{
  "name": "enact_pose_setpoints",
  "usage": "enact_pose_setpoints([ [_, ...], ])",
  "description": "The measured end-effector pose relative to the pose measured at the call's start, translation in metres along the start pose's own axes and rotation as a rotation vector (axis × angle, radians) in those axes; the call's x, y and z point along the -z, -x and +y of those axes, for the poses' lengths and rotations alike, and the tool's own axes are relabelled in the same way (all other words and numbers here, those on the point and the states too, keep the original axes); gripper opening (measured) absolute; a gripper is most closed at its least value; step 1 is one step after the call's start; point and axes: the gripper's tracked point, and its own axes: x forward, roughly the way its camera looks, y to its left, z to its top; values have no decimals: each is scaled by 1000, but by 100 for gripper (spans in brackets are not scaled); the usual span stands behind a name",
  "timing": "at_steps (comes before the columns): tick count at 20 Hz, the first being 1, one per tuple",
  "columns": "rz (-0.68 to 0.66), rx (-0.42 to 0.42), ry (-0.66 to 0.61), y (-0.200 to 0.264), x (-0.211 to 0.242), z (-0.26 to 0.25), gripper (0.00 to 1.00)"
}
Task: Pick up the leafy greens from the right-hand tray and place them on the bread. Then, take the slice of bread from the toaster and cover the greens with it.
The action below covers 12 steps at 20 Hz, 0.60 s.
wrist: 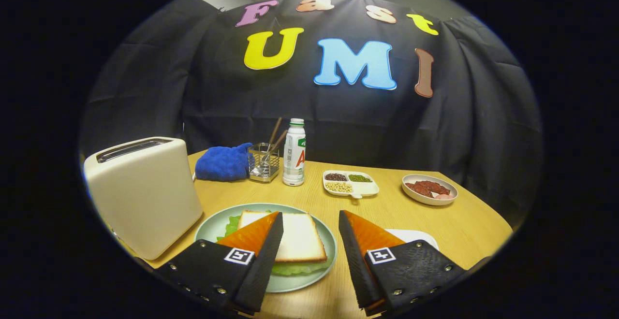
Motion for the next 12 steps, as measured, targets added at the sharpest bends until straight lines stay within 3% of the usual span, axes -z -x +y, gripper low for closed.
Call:
enact_pose_setpoints([
  [7,-135,26,-98,25,-33,-25,70],
  [12,-172,67,-96,46,-43,-53,70],
])
